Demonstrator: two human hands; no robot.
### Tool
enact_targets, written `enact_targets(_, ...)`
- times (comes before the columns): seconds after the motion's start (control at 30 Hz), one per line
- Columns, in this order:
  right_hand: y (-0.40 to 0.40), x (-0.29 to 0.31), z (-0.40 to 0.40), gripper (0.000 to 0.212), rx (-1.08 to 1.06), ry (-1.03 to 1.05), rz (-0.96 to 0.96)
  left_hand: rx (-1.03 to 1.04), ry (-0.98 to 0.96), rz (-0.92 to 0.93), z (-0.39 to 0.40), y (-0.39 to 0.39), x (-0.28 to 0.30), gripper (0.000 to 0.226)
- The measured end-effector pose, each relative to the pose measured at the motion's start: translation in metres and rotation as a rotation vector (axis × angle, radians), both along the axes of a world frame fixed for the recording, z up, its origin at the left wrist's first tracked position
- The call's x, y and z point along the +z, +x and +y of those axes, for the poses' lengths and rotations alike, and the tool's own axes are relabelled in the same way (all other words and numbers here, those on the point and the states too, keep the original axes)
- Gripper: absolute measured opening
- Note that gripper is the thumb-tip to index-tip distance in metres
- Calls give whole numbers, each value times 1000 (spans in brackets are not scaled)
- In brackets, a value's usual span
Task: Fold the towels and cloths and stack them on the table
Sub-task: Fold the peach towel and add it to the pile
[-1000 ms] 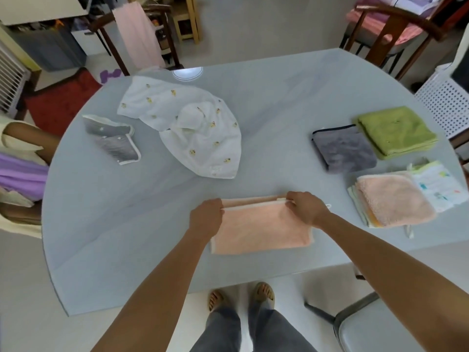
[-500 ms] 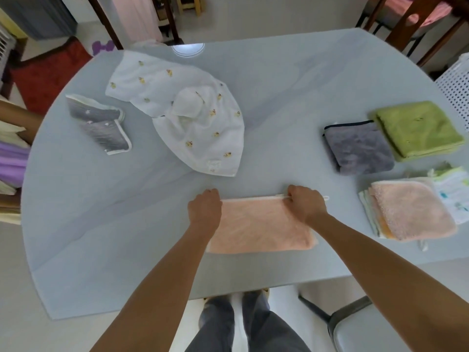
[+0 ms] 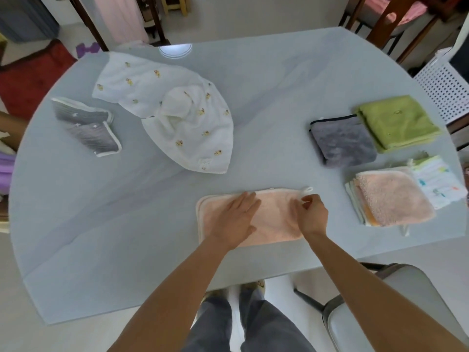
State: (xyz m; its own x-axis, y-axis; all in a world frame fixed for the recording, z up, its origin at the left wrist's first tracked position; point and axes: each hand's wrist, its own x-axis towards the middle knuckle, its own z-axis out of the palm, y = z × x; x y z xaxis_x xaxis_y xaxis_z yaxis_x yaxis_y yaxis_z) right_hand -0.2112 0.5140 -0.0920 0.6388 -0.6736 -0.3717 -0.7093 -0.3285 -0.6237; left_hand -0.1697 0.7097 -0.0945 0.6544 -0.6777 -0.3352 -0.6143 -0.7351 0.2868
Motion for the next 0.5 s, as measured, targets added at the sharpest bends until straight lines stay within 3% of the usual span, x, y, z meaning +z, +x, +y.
enact_targets(0.13,9,1,-2,32,-125,40,103,-15,54,54,-15,6,-8,80)
enact_targets(0.4,17,-8,10,34,87,-253,299,-77,157,58,-20,8,-22,114)
enact_targets(0.5,19,-8,9,30,56,-168,329,-95,189,37,-21,4,-24,129)
